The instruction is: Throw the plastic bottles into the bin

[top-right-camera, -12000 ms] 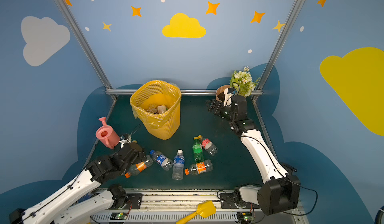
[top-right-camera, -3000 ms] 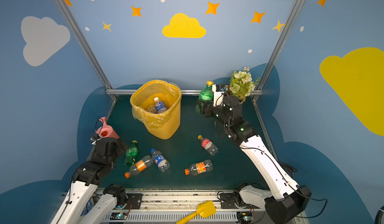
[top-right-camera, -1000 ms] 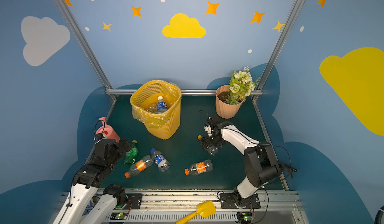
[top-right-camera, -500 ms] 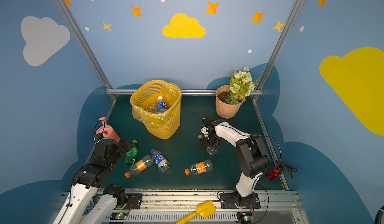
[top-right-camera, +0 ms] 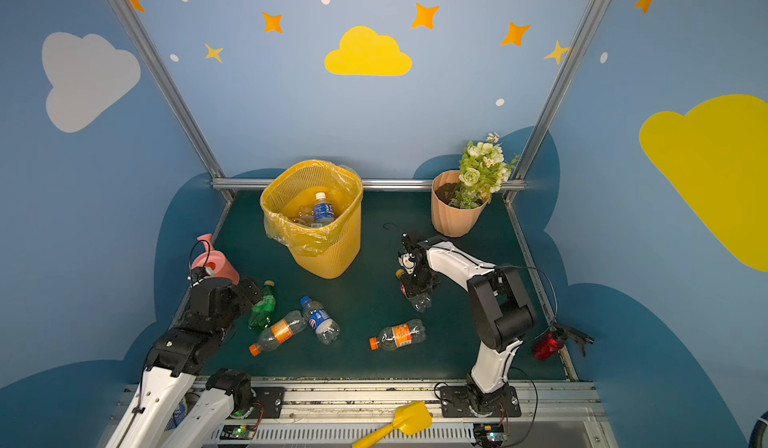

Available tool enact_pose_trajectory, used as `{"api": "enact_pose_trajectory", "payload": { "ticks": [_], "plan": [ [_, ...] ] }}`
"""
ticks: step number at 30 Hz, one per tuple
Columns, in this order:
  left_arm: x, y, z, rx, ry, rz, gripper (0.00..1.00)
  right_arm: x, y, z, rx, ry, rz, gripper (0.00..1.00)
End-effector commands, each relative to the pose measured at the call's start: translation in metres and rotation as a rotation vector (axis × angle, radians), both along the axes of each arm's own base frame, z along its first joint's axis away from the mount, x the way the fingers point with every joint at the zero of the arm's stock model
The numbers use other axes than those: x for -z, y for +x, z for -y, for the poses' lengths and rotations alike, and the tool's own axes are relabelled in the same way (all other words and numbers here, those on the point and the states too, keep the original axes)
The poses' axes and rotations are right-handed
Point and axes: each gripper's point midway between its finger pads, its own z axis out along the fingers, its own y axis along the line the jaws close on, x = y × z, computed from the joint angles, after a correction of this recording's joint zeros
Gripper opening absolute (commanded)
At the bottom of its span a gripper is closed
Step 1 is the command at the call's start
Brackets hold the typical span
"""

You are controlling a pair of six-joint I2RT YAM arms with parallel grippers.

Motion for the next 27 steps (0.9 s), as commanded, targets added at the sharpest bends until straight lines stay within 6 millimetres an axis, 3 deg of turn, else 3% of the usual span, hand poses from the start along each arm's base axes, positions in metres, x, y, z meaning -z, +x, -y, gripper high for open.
{"api": "enact_pose_trajectory", "payload": {
  "ticks": [1, 6, 9, 17, 22, 27],
  "plan": [
    [-0.005, -0.002, -0.003, -0.010, 0.007, 0.005, 1.00, -0.022, 0.009, -0.009, 0.004, 0.054, 0.047, 0.49],
    [-0.005, -0.003, -0.003, -0.012, 0.008, 0.004, 1.00, -0.055, 0.021, -0.019, 0.039, 0.174, 0.132, 0.50],
    [-0.004, -0.004, -0.003, -0.014, 0.002, 0.007, 1.00, -0.087, 0.030, -0.025, 0.059, 0.284, 0.216, 0.50],
    [-0.003, -0.007, -0.005, -0.026, -0.005, 0.020, 1.00, -0.198, 0.048, -0.028, 0.165, 0.621, 0.519, 0.47],
    [-0.003, -0.007, -0.004, -0.025, -0.008, 0.025, 1.00, -0.286, 0.055, -0.023, 0.206, 0.838, 0.785, 0.47],
    [-0.001, -0.005, -0.002, -0.016, -0.020, 0.030, 1.00, -0.365, 0.063, -0.033, 0.198, 1.014, 0.874, 0.50]
  ]
}}
